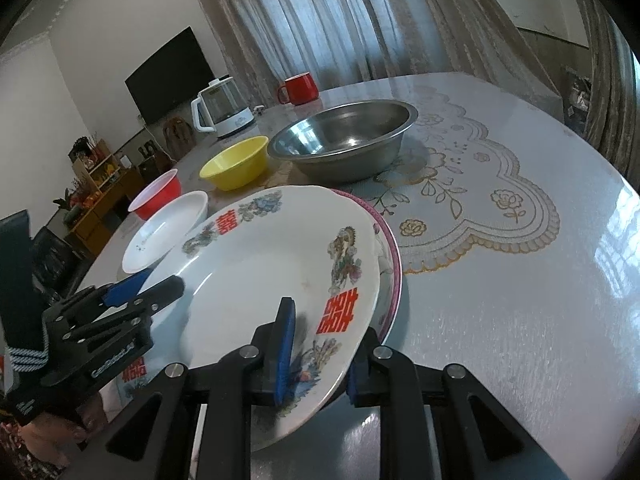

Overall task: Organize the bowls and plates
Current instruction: 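Lower the red-character plate onto the pink-rimmed plate with the right gripper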

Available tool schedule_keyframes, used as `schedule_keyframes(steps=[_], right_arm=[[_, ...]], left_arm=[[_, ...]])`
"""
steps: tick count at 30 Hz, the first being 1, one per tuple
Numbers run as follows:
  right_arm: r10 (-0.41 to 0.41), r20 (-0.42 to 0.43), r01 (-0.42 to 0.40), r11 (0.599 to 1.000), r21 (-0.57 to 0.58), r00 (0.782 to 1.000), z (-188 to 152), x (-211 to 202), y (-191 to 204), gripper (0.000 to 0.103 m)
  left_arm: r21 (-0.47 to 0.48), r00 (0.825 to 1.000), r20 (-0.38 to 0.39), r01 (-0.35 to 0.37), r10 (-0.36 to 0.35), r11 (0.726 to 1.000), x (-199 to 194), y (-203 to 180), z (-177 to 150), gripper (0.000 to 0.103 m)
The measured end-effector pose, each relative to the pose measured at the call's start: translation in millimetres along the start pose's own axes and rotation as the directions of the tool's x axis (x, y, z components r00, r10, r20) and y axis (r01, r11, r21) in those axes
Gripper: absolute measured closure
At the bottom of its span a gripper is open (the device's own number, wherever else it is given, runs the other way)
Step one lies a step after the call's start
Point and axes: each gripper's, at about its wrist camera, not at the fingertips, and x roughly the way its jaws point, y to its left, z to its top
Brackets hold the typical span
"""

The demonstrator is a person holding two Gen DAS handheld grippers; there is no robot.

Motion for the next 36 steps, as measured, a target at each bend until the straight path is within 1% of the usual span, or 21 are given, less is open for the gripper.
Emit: schedule_keyframes(steps=[4,9,12,15,18,20,24,27,30,32,36], right_arm=[[-0.041,0.0,0.041,0.999,-0.008,0.999,5.5,5.7,0.5,0.083],[-0.091,0.019,0.092,0.995,-0.038,0.996,10.3,11.3,3.9,0.078],[-0.108,0.032,0.109,0.993,-0.039,0.994,9.7,8.5,5.3,0.078],[-0.141,0.051,0.143,0.989,-0.038,0.989,7.7,2.9,5.0,0.075],[-0.113,0.067,0.111,0.993,0.03,0.991,8.0,-4.8,-3.4,0.075],[-0.112,0.074,0.109,0.993,0.052,0.991,7.7,-10.5,-5.0,0.075],[-0.113,0.085,0.11,0.993,0.04,0.99,0.2,-26.5,1.0,0.074],[-0.107,0.065,0.106,0.994,0.022,0.992,-6.5,-31.5,5.7,0.074],[-0.095,0.046,0.093,0.995,0.033,0.994,-14.2,-33.7,5.7,0.074],[-0.091,0.046,0.089,0.995,0.043,0.995,-17.8,-35.7,5.6,0.074],[-0.092,0.041,0.089,0.994,0.061,0.995,-23.9,-38.1,4.7,0.075]], left_arm=[[0.014,1.0,0.003,-0.006,0.006,1.0,-2.8,0.1,-3.1,0.065],[0.018,1.0,0.008,-0.004,0.004,1.0,-7.2,1.7,-7.8,0.064],[0.019,1.0,0.013,-0.009,0.008,1.0,-9.5,2.4,-9.2,0.064],[0.023,1.0,0.017,-0.007,0.007,1.0,-9.6,1.6,-9.9,0.064],[0.027,1.0,0.021,-0.005,0.004,1.0,-9.5,1.3,-9.9,0.064],[0.019,1.0,0.015,0.009,-0.009,1.0,-11.3,2.9,-10.1,0.064],[0.006,0.999,0.01,0.038,-0.038,0.999,-18.6,6.1,-13.8,0.064],[0.011,0.998,0.014,0.055,-0.055,0.998,-26.6,5.8,-17.8,0.065],[0.024,0.997,0.026,0.067,-0.068,0.997,-34.6,5.8,-21.4,0.068],[0.026,0.997,0.034,0.07,-0.071,0.997,-39.3,6.8,-22.7,0.073],[0.034,0.997,0.037,0.071,-0.072,0.997,-40.4,6.6,-23.2,0.074]])
